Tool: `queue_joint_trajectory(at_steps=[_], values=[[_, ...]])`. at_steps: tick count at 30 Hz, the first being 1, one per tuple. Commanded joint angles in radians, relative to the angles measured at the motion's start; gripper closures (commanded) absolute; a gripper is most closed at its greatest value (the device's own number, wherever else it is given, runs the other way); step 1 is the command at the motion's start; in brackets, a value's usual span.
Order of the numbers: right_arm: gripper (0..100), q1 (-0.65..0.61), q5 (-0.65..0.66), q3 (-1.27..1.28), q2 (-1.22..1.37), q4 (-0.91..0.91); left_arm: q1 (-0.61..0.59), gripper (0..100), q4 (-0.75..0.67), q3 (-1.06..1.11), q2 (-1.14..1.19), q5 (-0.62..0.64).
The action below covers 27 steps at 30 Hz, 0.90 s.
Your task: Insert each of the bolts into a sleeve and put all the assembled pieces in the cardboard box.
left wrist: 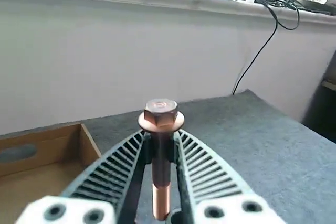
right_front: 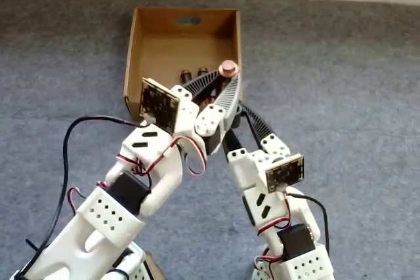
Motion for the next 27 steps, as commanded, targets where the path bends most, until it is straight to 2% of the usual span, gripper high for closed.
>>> queue_joint_trajectory(at_steps=[1, 19, 23, 27], values=[[99.2, -0.010, -0.009, -0.047, -0.013, -0.021, 0.019, 99, -0.021, -0.071, 0.001, 0.071], [99.2, -0.010, -0.009, -0.047, -0.013, -0.021, 0.018, 99, -0.014, -0.150, 0.002, 0.075], [99.2, -0.010, -0.009, -0.047, -0.013, -0.021, 0.019, 99, 0.060, -0.139, -0.002, 0.075], [99.2, -0.010, -0.009, -0.047, -0.013, -0.021, 0.019, 99, 0.074, -0.127, 0.002, 0.075]])
